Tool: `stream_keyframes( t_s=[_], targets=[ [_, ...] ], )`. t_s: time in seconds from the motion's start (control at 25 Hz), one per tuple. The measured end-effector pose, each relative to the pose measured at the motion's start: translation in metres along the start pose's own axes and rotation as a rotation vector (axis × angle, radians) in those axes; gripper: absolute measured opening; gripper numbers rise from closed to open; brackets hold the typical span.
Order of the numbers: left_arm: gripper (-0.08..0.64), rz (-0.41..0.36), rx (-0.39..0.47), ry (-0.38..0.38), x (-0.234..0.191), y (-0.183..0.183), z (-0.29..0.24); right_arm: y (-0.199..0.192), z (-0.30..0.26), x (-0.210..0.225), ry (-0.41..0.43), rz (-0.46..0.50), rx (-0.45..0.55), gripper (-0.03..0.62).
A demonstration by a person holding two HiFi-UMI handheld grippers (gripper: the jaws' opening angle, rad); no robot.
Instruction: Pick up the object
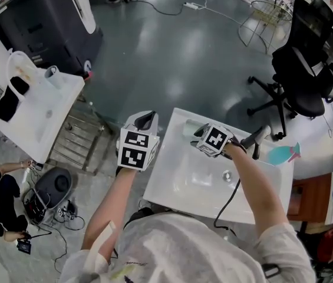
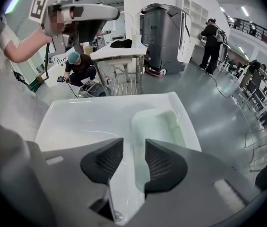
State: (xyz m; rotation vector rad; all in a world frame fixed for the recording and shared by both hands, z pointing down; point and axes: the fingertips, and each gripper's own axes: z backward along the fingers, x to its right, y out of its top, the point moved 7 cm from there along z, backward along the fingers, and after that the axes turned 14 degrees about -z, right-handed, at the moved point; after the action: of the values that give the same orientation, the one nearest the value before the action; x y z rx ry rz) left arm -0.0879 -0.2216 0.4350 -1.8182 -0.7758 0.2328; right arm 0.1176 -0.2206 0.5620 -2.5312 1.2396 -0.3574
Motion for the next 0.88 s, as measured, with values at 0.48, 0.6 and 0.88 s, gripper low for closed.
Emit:
stream_keyframes(
  t_s=[0.48,0.6,0.88],
  targets=[
    [0.002,0.002,-0.003,0.004,-0.0031,-0.0007,-0.0008,0.0008,-0.0038,-0.0032,0.022,0.015,-0.018,0.059],
    [0.002,0.003,-0.005,0.004,-0.0034,-0.0018,-0.0003,0.0003,-0.0046,-0.0045,0.026,0.018,-0.024,0.049],
    [0.002,0.008,-0.009,0.007,-0.0065,-0.0043,0.0013,0.0021,-0.0056,-0.0047,0.015,0.023,-0.027,0.009]
  ],
)
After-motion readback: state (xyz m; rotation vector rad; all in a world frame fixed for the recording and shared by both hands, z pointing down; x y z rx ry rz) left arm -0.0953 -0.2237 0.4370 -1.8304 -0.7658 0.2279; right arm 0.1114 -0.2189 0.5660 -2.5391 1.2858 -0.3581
